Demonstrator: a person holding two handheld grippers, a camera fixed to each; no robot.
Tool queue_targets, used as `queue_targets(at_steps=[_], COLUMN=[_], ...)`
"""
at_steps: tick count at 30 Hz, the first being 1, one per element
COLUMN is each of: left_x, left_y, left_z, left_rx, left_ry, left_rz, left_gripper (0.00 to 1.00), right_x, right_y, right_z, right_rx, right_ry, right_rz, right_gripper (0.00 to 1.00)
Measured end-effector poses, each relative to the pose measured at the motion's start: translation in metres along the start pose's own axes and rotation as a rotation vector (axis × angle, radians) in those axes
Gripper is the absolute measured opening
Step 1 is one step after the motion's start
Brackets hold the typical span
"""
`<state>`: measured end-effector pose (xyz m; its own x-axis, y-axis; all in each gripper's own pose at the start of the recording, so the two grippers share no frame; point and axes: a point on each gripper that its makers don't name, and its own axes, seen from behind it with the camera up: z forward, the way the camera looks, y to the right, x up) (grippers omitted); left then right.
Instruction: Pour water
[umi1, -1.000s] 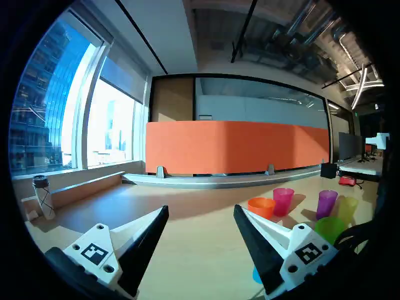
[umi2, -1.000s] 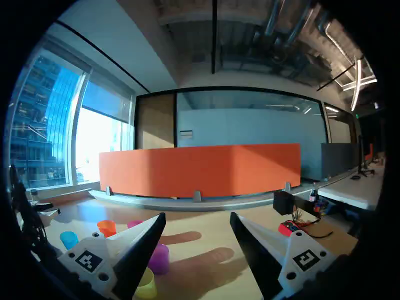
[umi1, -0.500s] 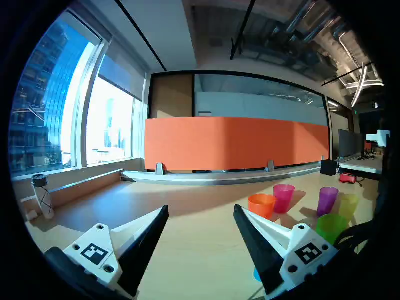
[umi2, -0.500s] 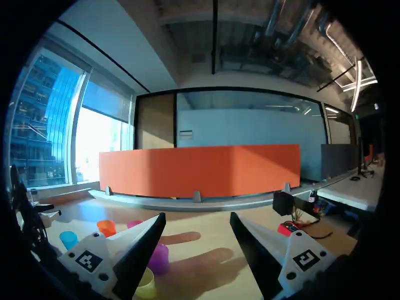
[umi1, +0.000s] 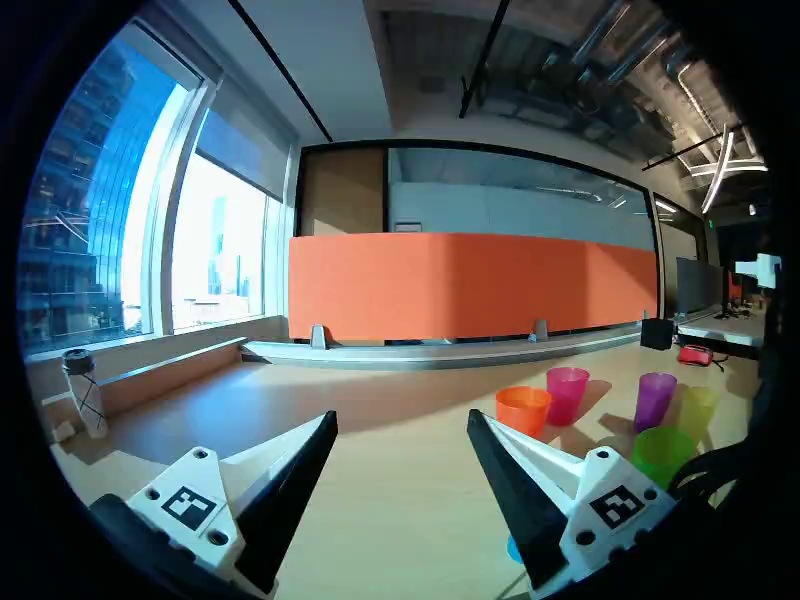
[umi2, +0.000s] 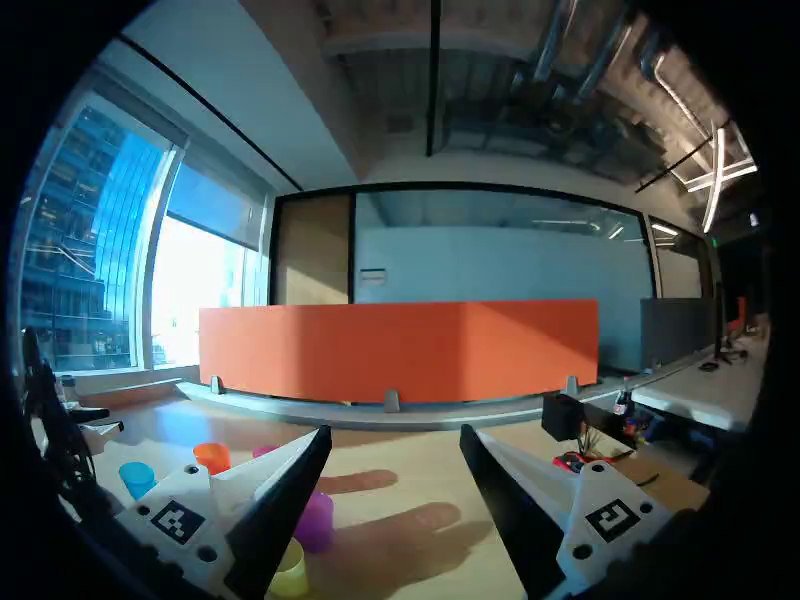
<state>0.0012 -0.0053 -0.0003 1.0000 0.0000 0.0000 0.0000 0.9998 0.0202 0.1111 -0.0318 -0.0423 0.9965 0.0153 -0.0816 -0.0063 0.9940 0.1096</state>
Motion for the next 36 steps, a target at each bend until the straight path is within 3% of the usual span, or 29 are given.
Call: queue_targets(at_steps=[12,36], left_x=[0.0,0.0], left_y=[0.0,0.0], left_z=[-0.001,0.0], left_rx=[0.0,0.0], left_ry=[0.0,0.0], left_rz=[0.0,0.0], left_gripper=[0.96,0.96], right_x=[-0.02,-0.094], right_y=[-0.001,0.023], right_z=[0.011,0.026], right_rx=[0.008,-0.08], right_ry=[-0.004,-0.039], right_rz=[-0.079,0.008], right_gripper=[1.0,1.0])
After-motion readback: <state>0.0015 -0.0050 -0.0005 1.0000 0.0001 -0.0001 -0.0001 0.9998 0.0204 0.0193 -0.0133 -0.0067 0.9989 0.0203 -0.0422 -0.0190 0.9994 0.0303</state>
